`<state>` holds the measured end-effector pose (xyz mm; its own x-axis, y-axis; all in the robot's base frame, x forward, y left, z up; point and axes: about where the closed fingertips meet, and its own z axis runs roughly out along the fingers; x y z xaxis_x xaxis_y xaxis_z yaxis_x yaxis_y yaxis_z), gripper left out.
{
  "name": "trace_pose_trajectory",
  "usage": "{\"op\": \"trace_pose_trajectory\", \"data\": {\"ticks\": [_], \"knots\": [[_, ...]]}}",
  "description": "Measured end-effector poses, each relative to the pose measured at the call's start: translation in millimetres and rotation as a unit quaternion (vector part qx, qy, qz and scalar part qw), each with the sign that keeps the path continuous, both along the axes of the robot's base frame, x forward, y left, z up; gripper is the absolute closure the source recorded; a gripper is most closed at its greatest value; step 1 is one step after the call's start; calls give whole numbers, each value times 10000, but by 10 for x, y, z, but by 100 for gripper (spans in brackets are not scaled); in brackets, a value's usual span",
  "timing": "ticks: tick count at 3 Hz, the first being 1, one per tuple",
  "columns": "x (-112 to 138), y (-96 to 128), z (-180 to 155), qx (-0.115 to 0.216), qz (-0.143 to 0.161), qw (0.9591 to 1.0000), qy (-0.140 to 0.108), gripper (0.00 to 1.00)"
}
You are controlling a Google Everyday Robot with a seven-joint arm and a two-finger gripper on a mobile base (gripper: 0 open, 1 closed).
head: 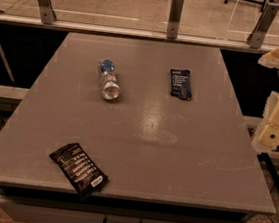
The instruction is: Pick rxbar blueberry
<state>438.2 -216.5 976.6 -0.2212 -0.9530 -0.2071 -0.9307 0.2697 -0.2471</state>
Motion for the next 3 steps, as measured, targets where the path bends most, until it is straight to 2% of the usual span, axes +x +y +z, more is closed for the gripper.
{"op": "trace_pose_trajectory", "data": {"ticks": [1, 2, 3], "knots": [[0, 0, 0, 0, 0, 10000, -1, 0], [62, 12, -23, 184, 15, 9998, -34, 0], [373, 115, -219, 506, 148, 9986, -51, 0]]}}
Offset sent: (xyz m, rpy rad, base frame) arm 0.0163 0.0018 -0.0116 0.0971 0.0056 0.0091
